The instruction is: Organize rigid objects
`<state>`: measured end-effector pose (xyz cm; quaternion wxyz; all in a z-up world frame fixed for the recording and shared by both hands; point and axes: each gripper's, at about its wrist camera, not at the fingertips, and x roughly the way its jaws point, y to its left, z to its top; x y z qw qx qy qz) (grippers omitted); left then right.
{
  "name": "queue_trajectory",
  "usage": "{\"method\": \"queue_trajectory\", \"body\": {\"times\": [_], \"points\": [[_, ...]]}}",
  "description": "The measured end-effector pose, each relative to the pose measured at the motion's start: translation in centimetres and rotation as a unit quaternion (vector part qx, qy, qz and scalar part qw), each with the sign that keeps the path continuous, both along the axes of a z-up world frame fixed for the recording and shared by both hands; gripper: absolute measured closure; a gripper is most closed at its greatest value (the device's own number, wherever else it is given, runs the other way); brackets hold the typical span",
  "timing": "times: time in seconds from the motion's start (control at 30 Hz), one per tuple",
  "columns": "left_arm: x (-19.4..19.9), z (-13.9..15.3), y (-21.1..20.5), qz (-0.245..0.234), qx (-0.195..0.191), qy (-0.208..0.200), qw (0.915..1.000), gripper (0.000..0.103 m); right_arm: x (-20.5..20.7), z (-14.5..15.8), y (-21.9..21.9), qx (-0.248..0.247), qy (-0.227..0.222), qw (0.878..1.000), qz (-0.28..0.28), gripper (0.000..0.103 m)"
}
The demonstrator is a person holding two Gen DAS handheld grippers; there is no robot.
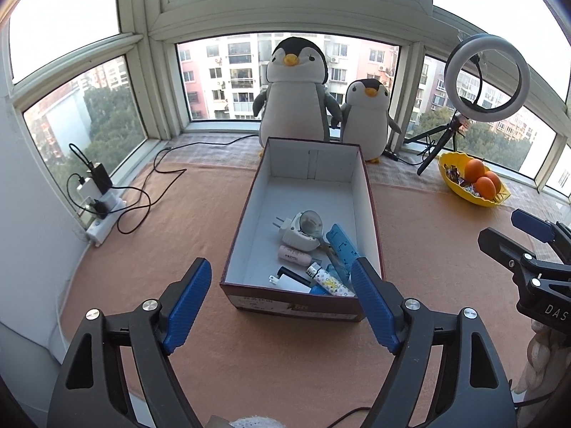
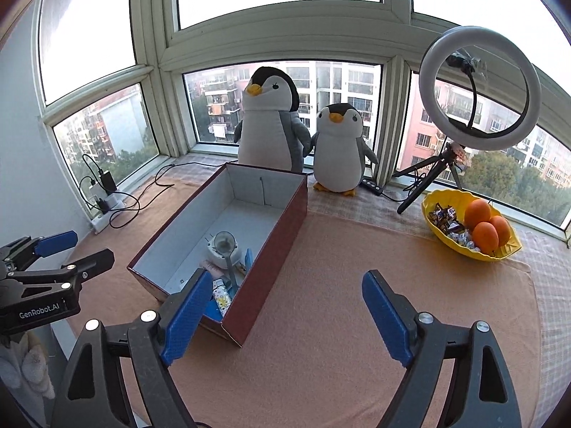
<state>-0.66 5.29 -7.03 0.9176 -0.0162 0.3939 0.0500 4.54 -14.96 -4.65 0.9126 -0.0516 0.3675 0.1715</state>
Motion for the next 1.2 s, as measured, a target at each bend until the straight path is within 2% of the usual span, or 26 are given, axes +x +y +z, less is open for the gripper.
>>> {"method": "queue_trajectory", "body": {"times": [1.2], "points": [[0.3,-0.1,-0.6,0.0,-0.004,0.009,1.0,0.022,1.0,-1.2,0.2,-0.008,0.016,1.0,-0.004,0.02]]}}
